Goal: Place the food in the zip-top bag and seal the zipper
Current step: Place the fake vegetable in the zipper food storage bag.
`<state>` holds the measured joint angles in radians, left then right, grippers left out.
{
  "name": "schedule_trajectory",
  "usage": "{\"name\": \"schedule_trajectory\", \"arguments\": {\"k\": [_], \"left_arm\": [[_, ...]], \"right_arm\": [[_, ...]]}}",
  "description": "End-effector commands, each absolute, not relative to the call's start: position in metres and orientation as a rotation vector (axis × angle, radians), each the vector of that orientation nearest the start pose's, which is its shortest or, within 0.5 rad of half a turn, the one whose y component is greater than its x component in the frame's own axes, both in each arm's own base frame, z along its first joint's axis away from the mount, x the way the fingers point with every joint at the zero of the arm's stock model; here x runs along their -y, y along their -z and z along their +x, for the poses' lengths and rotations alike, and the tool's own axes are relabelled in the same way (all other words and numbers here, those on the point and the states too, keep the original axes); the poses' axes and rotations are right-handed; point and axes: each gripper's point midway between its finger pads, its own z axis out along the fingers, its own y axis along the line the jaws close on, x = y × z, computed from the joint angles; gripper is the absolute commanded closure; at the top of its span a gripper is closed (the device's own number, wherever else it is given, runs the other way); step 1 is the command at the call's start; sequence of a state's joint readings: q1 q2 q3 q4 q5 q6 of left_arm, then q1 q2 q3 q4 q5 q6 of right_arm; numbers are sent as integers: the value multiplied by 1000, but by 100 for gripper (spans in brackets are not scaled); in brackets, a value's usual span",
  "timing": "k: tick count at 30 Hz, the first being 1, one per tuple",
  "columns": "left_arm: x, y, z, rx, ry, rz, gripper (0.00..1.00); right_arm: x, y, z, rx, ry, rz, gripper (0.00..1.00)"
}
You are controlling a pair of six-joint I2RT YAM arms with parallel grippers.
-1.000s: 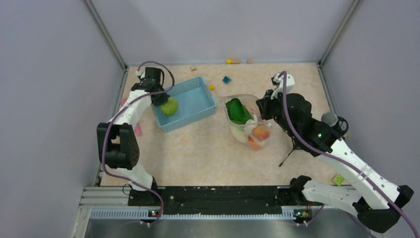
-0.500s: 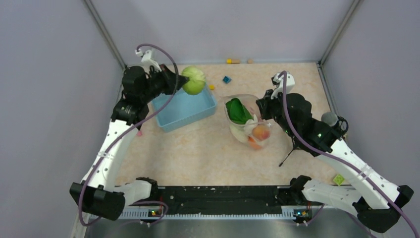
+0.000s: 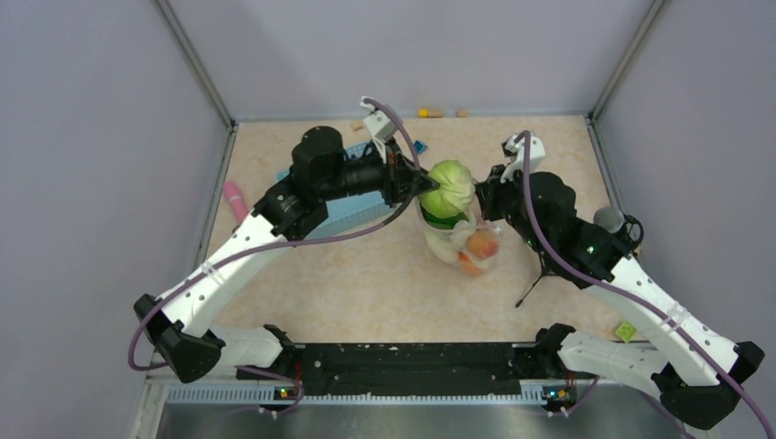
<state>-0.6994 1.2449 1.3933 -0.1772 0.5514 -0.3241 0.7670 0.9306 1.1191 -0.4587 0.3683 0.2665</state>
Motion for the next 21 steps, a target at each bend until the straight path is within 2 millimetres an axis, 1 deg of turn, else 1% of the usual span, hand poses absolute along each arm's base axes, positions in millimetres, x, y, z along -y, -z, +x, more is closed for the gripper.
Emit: {"name": "schedule_trajectory", "arguments": {"k": [1, 4, 9, 11, 15, 17, 21], "left_arm": [[352, -413, 226, -1475, 1122, 904, 100], [361, -395, 231, -1497, 1039, 949, 100], [362, -364, 240, -1558, 954, 1000, 100], [366, -354, 240, -1573, 936, 1042, 100], [375, -335, 236, -1585, 882, 1159, 100], [379, -325, 230, -1572, 860, 1240, 100], [389, -314, 219, -1531, 867, 1342, 100]], "right_arm": [[-178, -362, 264, -1724, -458, -131, 100], [-176, -365, 262, -1717, -471, -121, 100], [-171, -370, 260, -1702, -477, -85, 100], [-171, -373, 259, -1694, -485, -80, 100], [-175, -376, 257, -1684, -520, -88, 100], [-175, -377, 256, -1681, -527, -83, 100], [-175, -378, 256, -1671, -538, -70, 100]]}}
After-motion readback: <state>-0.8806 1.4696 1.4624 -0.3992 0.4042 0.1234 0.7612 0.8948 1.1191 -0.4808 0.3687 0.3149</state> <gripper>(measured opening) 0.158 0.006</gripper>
